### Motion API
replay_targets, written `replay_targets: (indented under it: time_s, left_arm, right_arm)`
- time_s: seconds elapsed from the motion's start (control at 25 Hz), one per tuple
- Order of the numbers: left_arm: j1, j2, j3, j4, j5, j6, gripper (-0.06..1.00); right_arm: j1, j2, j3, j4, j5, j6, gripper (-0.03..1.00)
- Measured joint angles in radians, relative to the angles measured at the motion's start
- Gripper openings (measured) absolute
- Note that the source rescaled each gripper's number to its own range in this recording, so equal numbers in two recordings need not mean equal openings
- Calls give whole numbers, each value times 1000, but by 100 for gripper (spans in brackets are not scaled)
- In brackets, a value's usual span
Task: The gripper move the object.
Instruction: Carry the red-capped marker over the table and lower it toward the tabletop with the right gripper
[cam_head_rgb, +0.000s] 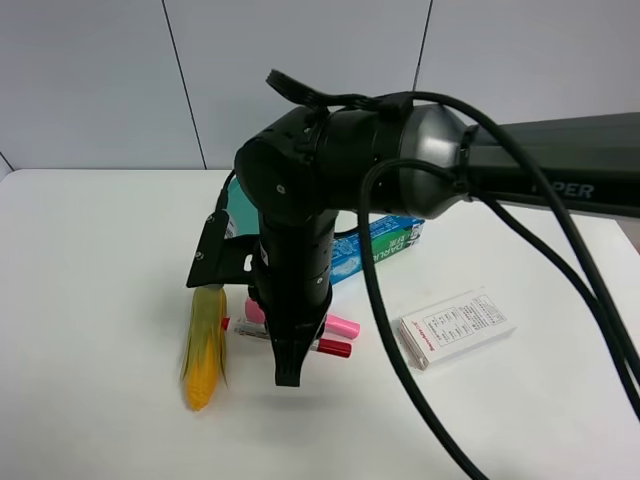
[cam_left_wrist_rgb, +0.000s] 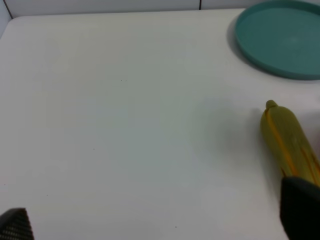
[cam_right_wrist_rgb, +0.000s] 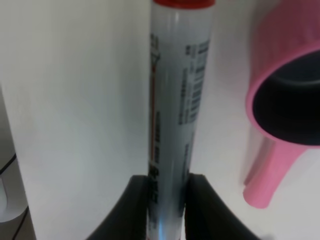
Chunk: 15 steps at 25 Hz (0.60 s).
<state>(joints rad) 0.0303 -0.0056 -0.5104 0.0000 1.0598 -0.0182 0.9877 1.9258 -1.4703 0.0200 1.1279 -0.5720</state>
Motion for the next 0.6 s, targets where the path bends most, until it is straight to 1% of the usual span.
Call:
replay_targets:
  time_s: [0.16,0.32,0.48,0.6]
  left_arm:
    - [0,0,0,0,0,0,100]
    - [0,0,0,0,0,0,100]
    - [0,0,0,0,0,0,100]
    - [0,0,0,0,0,0,100]
  right_arm:
    - [0,21,0,-5,6,-9,0]
    - [5,59,0,-25,33,-19,0]
    - [22,92,0,-20,69,-39,0]
    - [23,104,0,-28,73,-54,0]
